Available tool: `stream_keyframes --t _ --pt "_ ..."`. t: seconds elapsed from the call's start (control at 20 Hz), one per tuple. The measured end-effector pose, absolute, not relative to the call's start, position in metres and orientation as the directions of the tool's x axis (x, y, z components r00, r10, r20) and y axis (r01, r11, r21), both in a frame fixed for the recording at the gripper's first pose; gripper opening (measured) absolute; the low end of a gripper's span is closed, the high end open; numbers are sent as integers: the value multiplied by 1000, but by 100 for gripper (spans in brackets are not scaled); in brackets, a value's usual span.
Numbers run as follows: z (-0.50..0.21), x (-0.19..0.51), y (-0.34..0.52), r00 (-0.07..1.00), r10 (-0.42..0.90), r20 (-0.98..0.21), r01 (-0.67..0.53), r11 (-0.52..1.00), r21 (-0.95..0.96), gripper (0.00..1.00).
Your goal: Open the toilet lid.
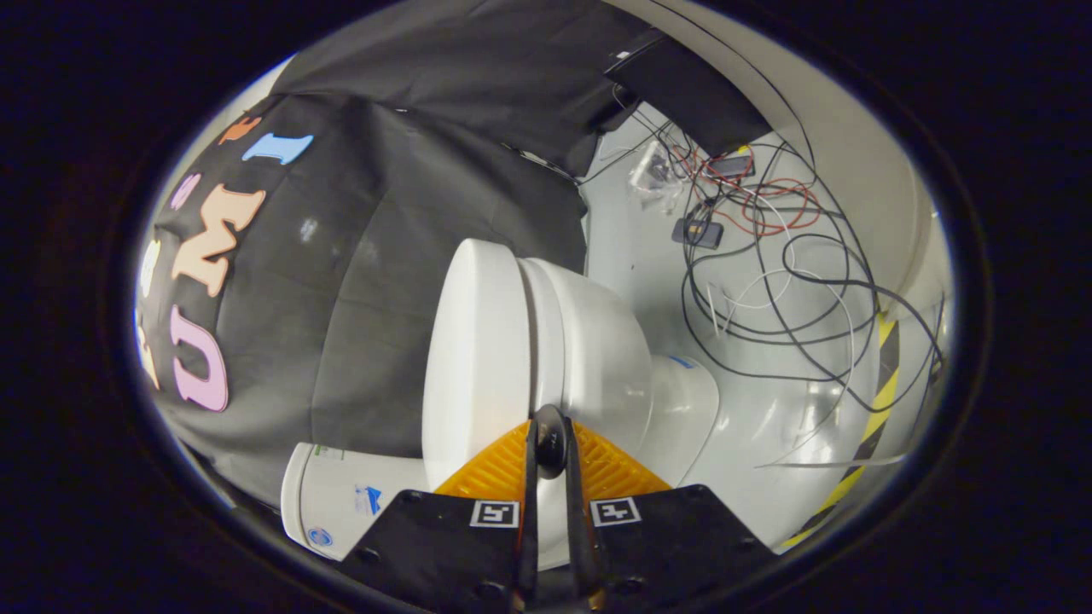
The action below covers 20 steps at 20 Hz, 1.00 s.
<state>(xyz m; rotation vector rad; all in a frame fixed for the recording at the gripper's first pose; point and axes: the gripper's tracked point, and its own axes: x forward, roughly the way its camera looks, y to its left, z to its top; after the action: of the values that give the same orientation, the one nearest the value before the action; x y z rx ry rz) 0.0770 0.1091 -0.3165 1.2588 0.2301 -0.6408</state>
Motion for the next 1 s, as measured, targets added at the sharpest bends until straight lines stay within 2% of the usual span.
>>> stream_keyframes --t 0.5,1.0 --pt "-281 80 111 833 -301 -463 548 345 762 16" --pt "-214 102 115 895 -298 -333 445 539 715 16"
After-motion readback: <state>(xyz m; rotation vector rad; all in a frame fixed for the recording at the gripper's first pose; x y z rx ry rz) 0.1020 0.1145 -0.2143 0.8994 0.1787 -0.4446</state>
